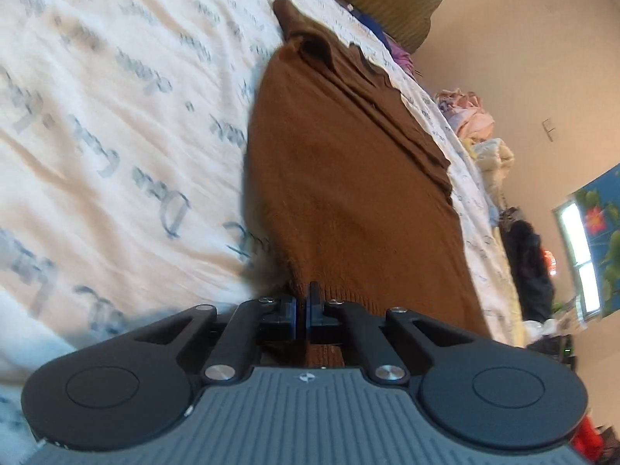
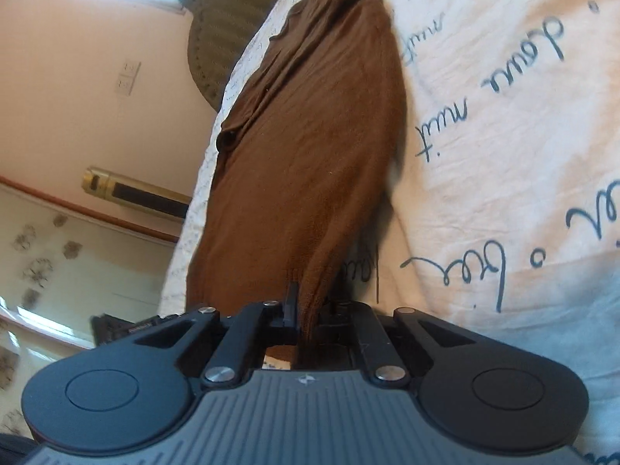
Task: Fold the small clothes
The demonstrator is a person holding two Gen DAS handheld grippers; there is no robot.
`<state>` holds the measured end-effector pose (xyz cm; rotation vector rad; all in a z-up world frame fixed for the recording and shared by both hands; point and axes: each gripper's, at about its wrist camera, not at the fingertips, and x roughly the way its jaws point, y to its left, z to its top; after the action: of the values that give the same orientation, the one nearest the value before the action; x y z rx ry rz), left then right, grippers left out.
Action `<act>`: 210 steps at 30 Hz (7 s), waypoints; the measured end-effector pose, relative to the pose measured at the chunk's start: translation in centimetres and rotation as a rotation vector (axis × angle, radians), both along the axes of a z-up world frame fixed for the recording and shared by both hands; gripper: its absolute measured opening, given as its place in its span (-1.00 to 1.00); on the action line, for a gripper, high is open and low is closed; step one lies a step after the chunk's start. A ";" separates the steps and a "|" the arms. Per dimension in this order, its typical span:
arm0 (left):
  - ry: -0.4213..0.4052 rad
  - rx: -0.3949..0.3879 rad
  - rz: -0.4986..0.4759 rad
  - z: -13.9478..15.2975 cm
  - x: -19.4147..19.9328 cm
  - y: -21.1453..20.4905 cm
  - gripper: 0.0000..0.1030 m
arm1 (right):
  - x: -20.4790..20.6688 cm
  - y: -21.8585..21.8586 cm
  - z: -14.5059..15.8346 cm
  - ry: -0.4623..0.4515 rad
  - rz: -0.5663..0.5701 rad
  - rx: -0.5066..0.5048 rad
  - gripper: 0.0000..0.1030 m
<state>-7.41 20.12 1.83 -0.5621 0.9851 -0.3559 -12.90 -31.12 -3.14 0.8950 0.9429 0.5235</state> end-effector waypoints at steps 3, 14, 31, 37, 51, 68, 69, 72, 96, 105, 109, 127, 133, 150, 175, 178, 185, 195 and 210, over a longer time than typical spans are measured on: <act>-0.051 0.068 -0.012 1.6 -0.8 1.1 -0.93 | -1.2 -0.7 1.0 -0.015 -0.017 -0.039 -0.92; -0.175 0.292 0.107 4.8 -1.9 0.7 -0.27 | -2.6 -2.6 3.1 -0.039 -0.186 -0.186 -0.73; -0.287 0.644 0.066 -2.2 9.0 -15.5 0.98 | 13.2 15.2 2.4 -0.293 -0.232 -0.940 0.72; -0.293 0.641 0.050 -2.0 8.3 -15.4 0.99 | 8.4 14.2 2.2 -0.272 -0.259 -0.943 0.82; -0.270 0.687 0.041 -1.5 8.1 -16.3 1.00 | 6.1 14.3 1.8 -0.274 -0.267 -0.937 1.00; -0.321 0.672 0.024 -1.7 4.1 -15.1 1.00 | 4.6 14.4 1.9 -0.291 -0.238 -0.950 1.00; -0.321 0.669 0.025 -1.7 4.2 -15.1 1.00 | 4.2 14.5 1.9 -0.297 -0.239 -0.950 1.00; -0.322 0.669 0.027 -1.7 4.1 -15.1 1.00 | 4.0 14.2 1.8 -0.295 -0.242 -0.927 1.00; -0.310 0.696 0.017 -1.3 3.9 -15.4 1.00 | 4.3 14.2 1.7 -0.291 -0.235 -0.934 1.00; -0.318 0.684 -0.011 -1.5 0.8 -15.1 1.00 | 2.6 15.4 1.6 -0.317 -0.198 -0.970 1.00; -0.319 0.667 -0.006 -1.5 1.0 -15.1 1.00 | 2.8 15.0 1.6 -0.309 -0.201 -0.938 1.00; -0.328 0.673 -0.008 -1.3 -1.8 -15.1 1.00 | 0.6 15.0 1.7 -0.314 -0.200 -0.924 1.00; -0.324 0.660 -0.015 -1.4 -1.2 -15.2 1.00 | 0.9 15.2 1.6 -0.316 -0.193 -0.929 1.00; -0.336 0.656 -0.002 -1.3 -1.7 -15.1 1.00 | 0.8 15.0 1.6 -0.320 -0.199 -0.922 1.00; -0.337 0.652 0.004 -1.1 -1.9 -15.1 1.00 | 0.6 14.9 1.6 -0.319 -0.205 -0.923 1.00; -0.341 0.647 0.004 -1.0 -2.0 -15.0 0.99 | 0.4 14.6 1.8 -0.324 -0.206 -0.903 1.00; -0.465 0.471 0.142 3.0 -6.9 -6.0 1.00 | -4.9 6.2 5.4 -0.335 -0.243 -0.458 1.00; -0.113 -0.253 0.111 -0.1 -2.4 5.1 0.97 | -0.7 0.7 1.6 -0.030 -0.073 -0.034 1.00; -0.012 -0.117 -0.156 -0.7 1.5 -1.3 -0.23 | 0.3 0.0 0.8 0.000 0.003 0.052 0.82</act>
<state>-5.91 18.85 1.09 -0.5896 1.0034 -0.5576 -12.57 -31.12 -2.34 0.9403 0.9342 0.5528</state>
